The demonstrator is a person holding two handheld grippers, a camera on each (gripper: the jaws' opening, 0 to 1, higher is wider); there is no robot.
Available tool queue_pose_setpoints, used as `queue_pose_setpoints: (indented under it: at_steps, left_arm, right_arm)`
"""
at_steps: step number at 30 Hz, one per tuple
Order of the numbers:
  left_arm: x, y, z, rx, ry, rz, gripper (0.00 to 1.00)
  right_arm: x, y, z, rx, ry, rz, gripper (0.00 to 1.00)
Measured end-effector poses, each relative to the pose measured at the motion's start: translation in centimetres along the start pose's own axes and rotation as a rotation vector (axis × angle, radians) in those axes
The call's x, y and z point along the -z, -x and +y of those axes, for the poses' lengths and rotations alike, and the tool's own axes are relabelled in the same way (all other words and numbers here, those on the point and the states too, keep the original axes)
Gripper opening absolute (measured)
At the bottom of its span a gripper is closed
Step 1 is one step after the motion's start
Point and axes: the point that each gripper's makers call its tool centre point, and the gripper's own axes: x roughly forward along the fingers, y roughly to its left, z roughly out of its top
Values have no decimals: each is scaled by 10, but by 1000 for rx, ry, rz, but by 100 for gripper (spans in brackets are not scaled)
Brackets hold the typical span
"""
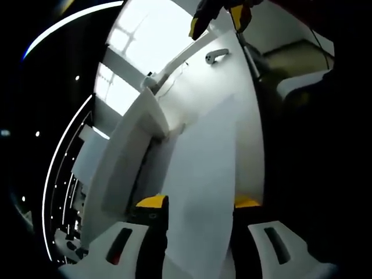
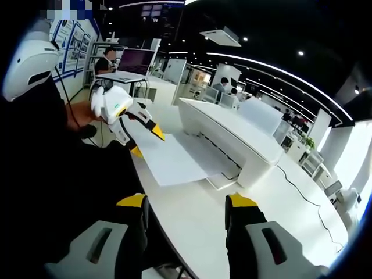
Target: Remove the paper from the printer output slot and place it on top of the printer
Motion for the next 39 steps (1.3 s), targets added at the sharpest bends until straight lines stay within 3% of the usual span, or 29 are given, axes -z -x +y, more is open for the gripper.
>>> queue_pose_setpoints:
  at_steps: [18, 29, 39]
  left_arm:
    - [-4, -2, 1, 12, 7, -9, 37]
    - [-3, -2, 1, 5, -2, -7, 38]
    - [-8, -3, 3, -5, -13, -19, 39]
  right_arm:
    - [-3, -4, 1, -4, -11, -13, 48]
    - [-2, -4, 2, -8, -13, -6, 48]
    - [-13, -1, 4, 0, 16, -7, 47]
